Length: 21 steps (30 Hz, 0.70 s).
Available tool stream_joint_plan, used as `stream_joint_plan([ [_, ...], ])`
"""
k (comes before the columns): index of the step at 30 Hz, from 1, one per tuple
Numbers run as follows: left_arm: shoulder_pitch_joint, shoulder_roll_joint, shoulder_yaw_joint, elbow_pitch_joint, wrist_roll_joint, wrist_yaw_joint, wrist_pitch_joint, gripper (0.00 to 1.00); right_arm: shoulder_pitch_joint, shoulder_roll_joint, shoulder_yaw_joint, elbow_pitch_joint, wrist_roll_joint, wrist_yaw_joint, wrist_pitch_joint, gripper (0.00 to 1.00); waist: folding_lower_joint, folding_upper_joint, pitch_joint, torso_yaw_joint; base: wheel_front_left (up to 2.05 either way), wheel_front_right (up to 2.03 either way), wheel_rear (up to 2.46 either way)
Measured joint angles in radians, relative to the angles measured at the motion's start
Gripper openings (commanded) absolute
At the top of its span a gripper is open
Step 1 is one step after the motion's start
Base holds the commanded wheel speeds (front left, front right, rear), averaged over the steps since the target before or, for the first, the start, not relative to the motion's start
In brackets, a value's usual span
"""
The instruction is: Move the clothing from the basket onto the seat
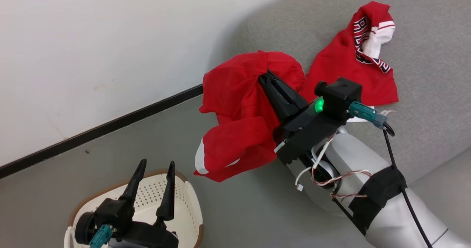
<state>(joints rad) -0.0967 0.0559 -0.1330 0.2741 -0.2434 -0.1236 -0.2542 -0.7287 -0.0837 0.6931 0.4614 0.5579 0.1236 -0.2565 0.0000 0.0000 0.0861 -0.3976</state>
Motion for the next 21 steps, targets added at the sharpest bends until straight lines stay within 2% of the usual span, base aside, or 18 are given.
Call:
stream_joint_plan([
  [11, -0.002, -0.002, -0.013, -0.002, 0.000, -0.001, 0.000, 1.00, 0.000, -0.002, -0.008, -0.002, -0.007, 0.000, 0.000, 0.00, 0.0000, 0.0000, 0.002, -0.087, 0.00, 0.00, 0.00],
  [21, -0.067, -0.003, -0.081, 0.005, 0.000, -0.001, 0.000, 1.00, 0.022, -0.031, -0.081, -0.037, -0.042, 0.000, 0.000, 0.00, 0.0000, 0.0000, 0.017, -0.132, 0.00, 0.00, 0.00],
])
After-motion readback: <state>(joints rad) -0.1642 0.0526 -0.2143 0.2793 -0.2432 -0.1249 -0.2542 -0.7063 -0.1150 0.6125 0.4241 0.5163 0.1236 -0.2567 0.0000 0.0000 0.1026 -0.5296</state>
